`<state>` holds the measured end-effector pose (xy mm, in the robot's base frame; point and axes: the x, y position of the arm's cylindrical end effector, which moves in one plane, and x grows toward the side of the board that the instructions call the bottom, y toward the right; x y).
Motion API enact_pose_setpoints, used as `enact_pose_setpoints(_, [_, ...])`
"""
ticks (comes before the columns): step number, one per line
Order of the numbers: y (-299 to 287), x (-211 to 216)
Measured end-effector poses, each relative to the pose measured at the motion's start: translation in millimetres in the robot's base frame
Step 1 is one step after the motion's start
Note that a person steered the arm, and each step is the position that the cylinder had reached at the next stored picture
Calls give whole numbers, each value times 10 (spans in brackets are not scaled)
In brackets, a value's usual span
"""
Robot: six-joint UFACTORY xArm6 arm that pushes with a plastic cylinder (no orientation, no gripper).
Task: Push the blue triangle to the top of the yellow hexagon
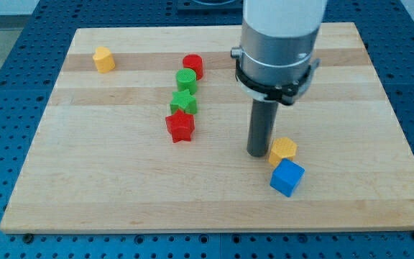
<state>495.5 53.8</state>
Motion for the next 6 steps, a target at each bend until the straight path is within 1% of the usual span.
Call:
enact_pose_setpoints(1, [-252, -645])
enact_pose_setpoints(3, [-314, -1025])
enact_pose_setpoints(4, [-306, -1539])
enact_pose_setpoints(5, [-305, -1822])
enact_pose_setpoints(6, [-10, -2125])
